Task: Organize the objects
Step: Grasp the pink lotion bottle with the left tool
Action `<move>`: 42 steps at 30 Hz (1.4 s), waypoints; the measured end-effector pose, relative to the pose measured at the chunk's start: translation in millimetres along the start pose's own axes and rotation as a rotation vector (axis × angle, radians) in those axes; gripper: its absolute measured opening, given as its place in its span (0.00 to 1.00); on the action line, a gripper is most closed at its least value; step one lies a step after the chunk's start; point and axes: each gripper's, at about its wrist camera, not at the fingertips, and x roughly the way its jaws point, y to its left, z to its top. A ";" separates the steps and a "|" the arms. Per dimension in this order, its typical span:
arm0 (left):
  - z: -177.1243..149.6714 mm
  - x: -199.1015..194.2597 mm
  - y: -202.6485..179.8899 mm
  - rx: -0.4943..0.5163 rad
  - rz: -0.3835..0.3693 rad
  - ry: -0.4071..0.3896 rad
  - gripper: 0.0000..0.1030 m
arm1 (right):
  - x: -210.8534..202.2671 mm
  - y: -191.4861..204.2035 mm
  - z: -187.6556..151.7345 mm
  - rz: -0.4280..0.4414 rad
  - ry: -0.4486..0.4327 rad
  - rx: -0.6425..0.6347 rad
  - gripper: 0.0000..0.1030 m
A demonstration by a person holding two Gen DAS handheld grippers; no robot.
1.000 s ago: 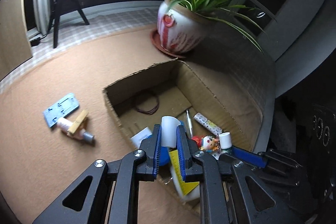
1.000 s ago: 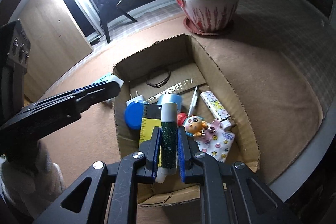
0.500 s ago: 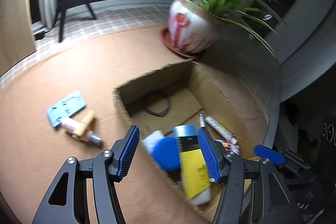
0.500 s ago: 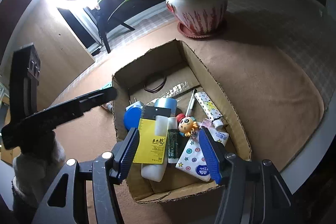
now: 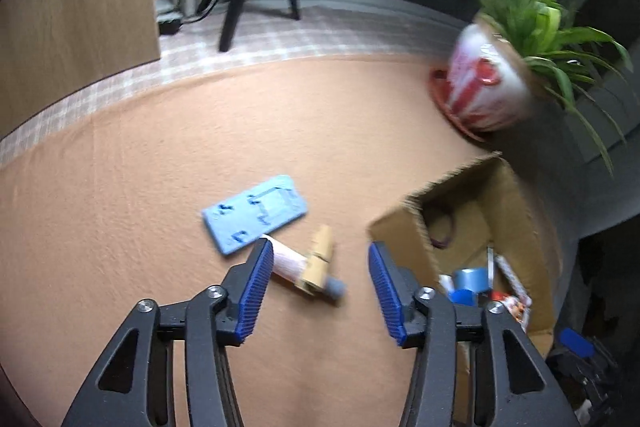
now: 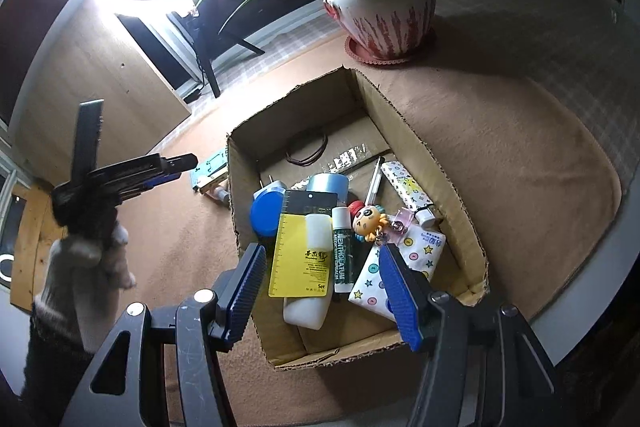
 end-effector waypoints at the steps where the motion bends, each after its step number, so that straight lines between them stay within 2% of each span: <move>1: 3.1 3.7 4.0 -0.007 0.005 0.006 0.46 | -0.9 -0.9 -0.5 -0.002 -0.001 0.003 0.54; 4: 12.6 17.6 12.8 -0.008 0.031 0.027 0.41 | -1.8 -5.7 -1.0 -0.011 -0.001 0.015 0.54; 6: 17.3 27.5 16.8 -0.009 0.044 0.049 0.33 | -1.7 -10.2 -2.0 -0.018 0.001 0.029 0.54; 11: 23.6 42.6 13.1 0.010 0.063 0.070 0.31 | -1.1 -21.1 -4.1 -0.026 0.010 0.061 0.54; 19: 15.8 61.9 -8.5 0.093 0.063 0.121 0.24 | -0.2 -23.7 -6.4 -0.028 0.014 0.078 0.54; 30: -21.3 52.9 -4.2 0.183 0.095 0.138 0.18 | 2.3 -3.1 -6.2 0.001 0.019 0.053 0.54; 42: -65.0 25.4 20.5 0.183 0.083 0.136 0.16 | 12.2 44.0 -9.6 0.060 0.043 -0.033 0.54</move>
